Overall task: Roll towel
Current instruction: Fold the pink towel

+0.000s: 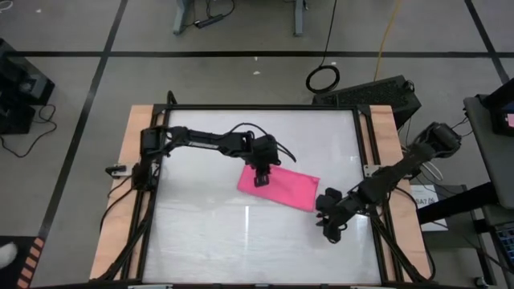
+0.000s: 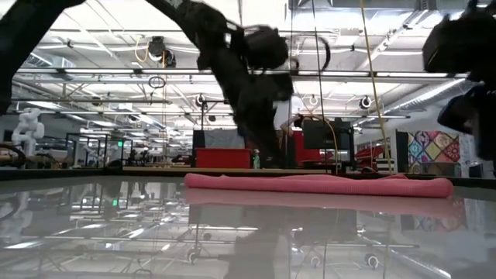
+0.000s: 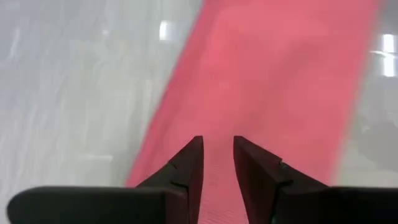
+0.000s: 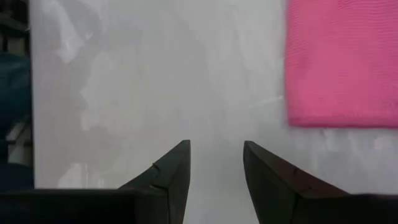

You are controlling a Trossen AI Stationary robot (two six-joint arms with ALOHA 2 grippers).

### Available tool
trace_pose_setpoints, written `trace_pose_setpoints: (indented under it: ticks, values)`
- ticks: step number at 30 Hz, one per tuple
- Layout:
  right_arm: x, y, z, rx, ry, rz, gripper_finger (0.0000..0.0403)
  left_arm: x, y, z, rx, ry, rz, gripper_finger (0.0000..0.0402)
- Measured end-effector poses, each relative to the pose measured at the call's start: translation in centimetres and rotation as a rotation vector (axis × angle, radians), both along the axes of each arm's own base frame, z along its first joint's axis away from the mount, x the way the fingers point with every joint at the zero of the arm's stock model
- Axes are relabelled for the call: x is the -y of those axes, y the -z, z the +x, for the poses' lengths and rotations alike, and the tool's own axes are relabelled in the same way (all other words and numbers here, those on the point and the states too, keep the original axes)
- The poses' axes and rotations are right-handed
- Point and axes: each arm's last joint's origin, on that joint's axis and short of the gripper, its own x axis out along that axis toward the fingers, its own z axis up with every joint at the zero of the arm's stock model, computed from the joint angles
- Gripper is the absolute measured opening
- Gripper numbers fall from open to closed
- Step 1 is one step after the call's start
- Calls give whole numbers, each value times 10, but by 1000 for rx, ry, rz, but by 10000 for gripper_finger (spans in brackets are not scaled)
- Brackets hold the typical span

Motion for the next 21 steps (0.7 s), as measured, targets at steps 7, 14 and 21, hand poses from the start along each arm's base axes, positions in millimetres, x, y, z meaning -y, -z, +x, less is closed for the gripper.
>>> trace_pose_setpoints:
  ticks: [7,14,21]
  values:
    - [6,-4,-21,-37,-64,-172,138,45,-21,10,65,-25,-53,93]
    - [4,-6,-19,13,-124,-198,138,112,-21,8,63,-37,-53,93]
    - [11,-9,-16,88,-25,-310,138,149,-12,-7,-13,-25,-7,93]
